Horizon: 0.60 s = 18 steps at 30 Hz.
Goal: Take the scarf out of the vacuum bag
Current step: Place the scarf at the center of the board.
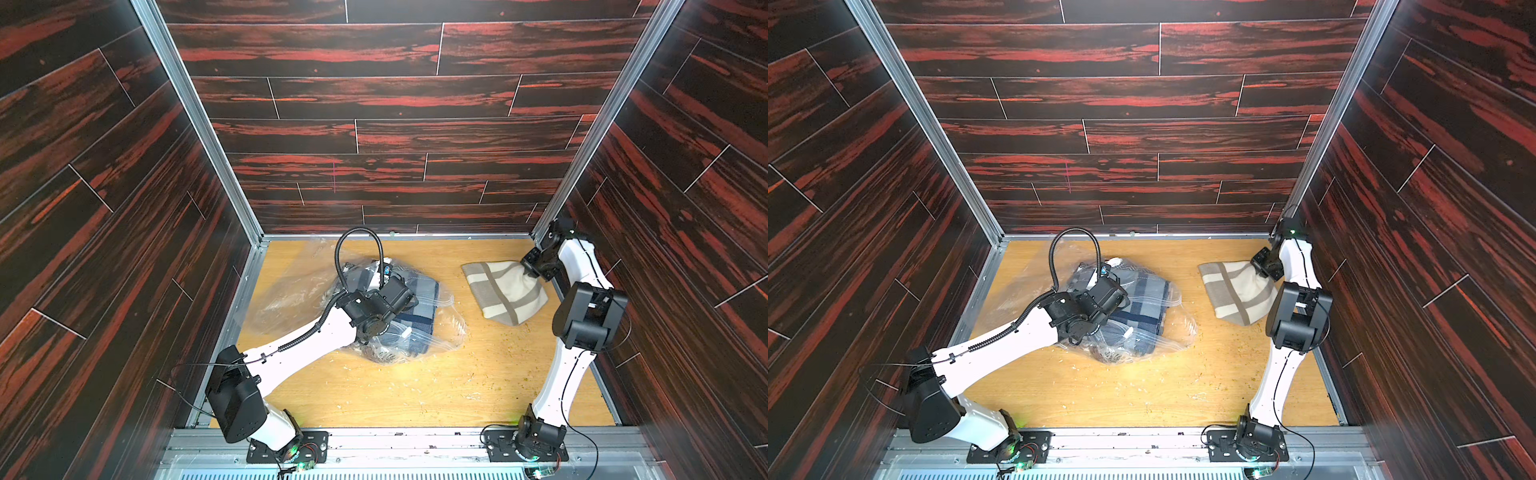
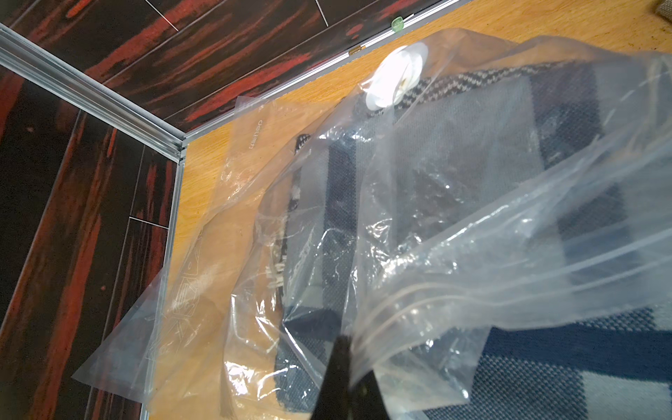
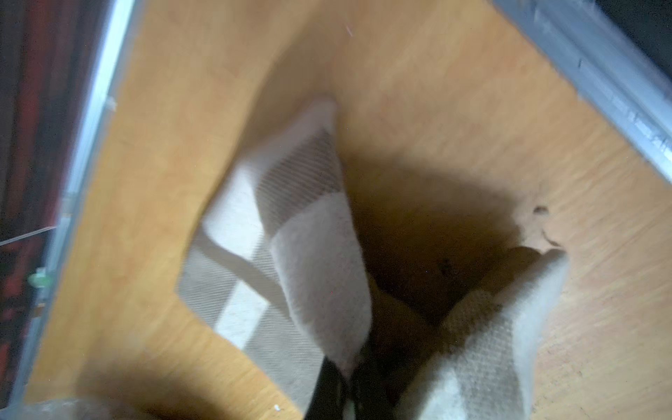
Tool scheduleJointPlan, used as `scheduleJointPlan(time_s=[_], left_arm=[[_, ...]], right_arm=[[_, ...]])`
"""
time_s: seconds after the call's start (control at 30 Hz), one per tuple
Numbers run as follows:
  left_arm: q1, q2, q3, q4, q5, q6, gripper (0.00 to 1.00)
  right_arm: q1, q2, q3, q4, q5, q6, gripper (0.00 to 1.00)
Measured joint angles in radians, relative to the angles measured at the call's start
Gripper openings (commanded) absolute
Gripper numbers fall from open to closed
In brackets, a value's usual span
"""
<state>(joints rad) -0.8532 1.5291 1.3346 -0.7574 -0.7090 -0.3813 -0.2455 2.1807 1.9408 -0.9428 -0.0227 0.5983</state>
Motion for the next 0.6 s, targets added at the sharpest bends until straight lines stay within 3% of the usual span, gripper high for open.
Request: scheduleJointPlan(time_s=[0.3, 0.6], left_arm=[[0.011, 0.0, -0.006, 0.008, 0.001, 0.001, 0.0], [0.018, 0.0, -0.009, 0.016, 0.002, 0.002, 0.0]], right_arm=[[-0.073, -0.097, -0.319, 0.15, -0.098, 0.075, 0.0], [-0.086, -0.085, -0.198, 0.154, -0.127, 0.131, 0.0]])
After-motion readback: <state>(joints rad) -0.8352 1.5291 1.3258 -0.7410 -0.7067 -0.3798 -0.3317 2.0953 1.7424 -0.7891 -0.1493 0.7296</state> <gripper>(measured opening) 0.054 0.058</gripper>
